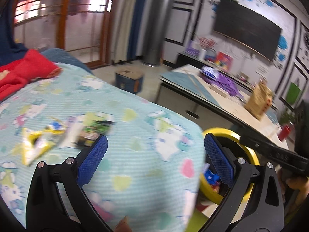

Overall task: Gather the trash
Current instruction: 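Move both open tools back over the remaining snack bags on the bedsheet, then grasp the yellow-white snack bag with the left tool while the right tool grasps the green snack bag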

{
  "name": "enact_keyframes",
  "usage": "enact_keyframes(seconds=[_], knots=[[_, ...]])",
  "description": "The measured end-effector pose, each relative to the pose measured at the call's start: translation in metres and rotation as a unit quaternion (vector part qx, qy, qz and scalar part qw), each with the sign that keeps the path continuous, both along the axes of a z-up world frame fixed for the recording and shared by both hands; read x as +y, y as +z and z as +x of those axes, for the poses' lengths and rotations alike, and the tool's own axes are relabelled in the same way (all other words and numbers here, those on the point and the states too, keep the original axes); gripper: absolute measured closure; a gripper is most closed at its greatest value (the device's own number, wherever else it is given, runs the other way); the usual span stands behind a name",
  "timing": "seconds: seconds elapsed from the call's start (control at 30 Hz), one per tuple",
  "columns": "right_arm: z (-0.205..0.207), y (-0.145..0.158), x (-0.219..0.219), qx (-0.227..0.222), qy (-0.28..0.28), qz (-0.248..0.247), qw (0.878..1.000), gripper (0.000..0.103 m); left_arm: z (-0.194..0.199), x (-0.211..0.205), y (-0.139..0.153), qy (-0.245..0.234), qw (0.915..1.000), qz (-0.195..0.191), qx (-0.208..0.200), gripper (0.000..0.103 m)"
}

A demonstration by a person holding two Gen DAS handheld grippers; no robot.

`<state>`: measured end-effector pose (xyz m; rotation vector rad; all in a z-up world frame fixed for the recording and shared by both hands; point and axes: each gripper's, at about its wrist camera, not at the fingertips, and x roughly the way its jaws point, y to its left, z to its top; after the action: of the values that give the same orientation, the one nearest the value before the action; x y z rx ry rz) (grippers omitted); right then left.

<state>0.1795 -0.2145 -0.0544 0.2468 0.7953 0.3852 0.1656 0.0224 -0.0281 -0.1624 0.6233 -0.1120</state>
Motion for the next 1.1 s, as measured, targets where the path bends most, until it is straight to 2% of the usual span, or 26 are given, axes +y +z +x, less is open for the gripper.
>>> enact_keyframes(seconds=[0.1,0.2,0.43,0.6,0.7,1.03,1.1], knots=[[0.003,0.004,0.023,-0.004,0.02,-0.002,1.0,0.067,-0.003,0.028,0.004,0.035,0.9994,-0.002,-0.005,0.011],[0.007,0.009,0.046,-0.008,0.039,-0.001,0.999,0.067,-0.007,0.054,0.008,0.058,0.9979,-0.028,-0.009,0.011],[0.018,0.011,0.102,-0.01,0.073,0.005,0.997,0.066,-0.016,0.099,0.013,0.118,0.9926,-0.023,-0.018,0.011],[0.03,0.008,0.137,0.003,0.097,0.012,0.995,0.065,-0.022,0.128,0.008,0.153,0.9877,-0.027,-0.013,0.011],[0.039,0.004,0.16,0.014,0.114,0.01,0.993,0.065,-0.025,0.15,0.0,0.178,0.9829,-0.046,-0.003,0.011],[0.07,-0.015,0.21,0.044,0.127,-0.001,0.991,0.065,-0.026,0.184,-0.033,0.201,0.974,-0.101,0.026,0.011],[0.076,-0.02,0.218,0.049,0.129,-0.006,0.99,0.065,-0.023,0.186,-0.039,0.198,0.9726,-0.117,0.032,0.015]])
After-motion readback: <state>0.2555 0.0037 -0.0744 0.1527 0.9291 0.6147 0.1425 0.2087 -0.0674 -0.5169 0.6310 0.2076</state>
